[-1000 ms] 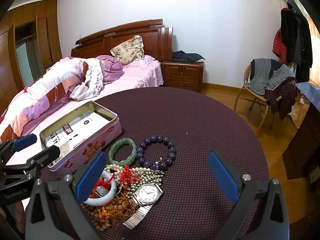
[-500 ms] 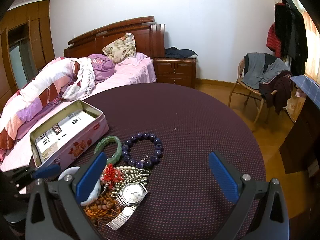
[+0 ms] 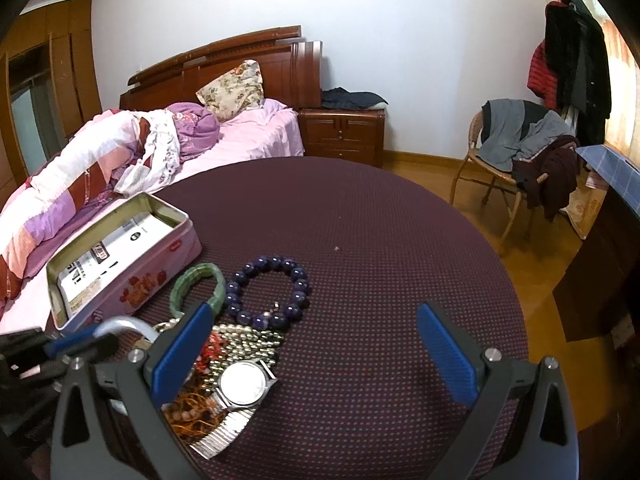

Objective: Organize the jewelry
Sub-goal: 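Grasp the white jade bangle with the left gripper and lift it, then carry the bangle toward the tin with the left gripper while the right gripper grasps the silver watch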

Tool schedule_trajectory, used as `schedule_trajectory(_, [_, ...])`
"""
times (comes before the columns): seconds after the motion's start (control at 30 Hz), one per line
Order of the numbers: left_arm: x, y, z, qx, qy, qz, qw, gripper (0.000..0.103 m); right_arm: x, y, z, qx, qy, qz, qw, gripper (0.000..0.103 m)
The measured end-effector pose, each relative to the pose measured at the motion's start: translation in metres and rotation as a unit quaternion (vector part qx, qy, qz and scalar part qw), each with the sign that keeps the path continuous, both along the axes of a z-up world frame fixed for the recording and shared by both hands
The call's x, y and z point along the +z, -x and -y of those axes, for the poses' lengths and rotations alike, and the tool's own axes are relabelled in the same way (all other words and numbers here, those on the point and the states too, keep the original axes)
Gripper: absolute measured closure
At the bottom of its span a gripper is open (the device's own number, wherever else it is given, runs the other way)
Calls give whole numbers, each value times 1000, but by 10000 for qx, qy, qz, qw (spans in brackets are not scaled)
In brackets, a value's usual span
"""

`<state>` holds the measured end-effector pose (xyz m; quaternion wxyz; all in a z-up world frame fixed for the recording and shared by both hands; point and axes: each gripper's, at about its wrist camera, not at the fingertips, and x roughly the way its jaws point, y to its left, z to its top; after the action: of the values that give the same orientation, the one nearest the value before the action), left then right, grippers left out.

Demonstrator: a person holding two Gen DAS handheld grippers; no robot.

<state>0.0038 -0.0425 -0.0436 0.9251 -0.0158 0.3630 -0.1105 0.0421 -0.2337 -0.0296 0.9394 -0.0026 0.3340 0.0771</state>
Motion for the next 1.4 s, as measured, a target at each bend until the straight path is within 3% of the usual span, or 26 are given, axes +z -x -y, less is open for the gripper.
schedule_trajectory(0.07, [5, -1, -6, 88, 15, 128, 9999, 90, -2, 1, 0, 119, -29, -55, 9999, 0])
schedule_trajectory(0.23, [16, -4, -19, 267, 106, 384, 9989, 91, -15, 2, -12, 523, -15, -340, 9981, 21])
schedule_trajectory(0.43, [20, -7, -24, 335, 82, 532, 9980, 90, -27, 5, -25, 838, 94, -636, 9944, 35])
schedule_trajectory(0.7, [16, -14, -27, 365, -4, 515, 9980, 90, -42, 4, -31, 998, 213, -991, 9898, 38])
schedule_trajectory(0.87, [12, -17, -28, 393, -11, 448, 9982, 90, -48, 2, -34, 1100, 233, -1166, 9868, 45])
schedule_trajectory(0.9, [12, -17, -28, 389, -7, 455, 9982, 90, -49, 1, -34, 1145, 197, -1208, 9859, 51])
schedule_trajectory(1.4, [25, -9, -30, 374, -3, 671, 9970, 90, -36, 9, -25, 1110, -44, -1089, 9878, 52])
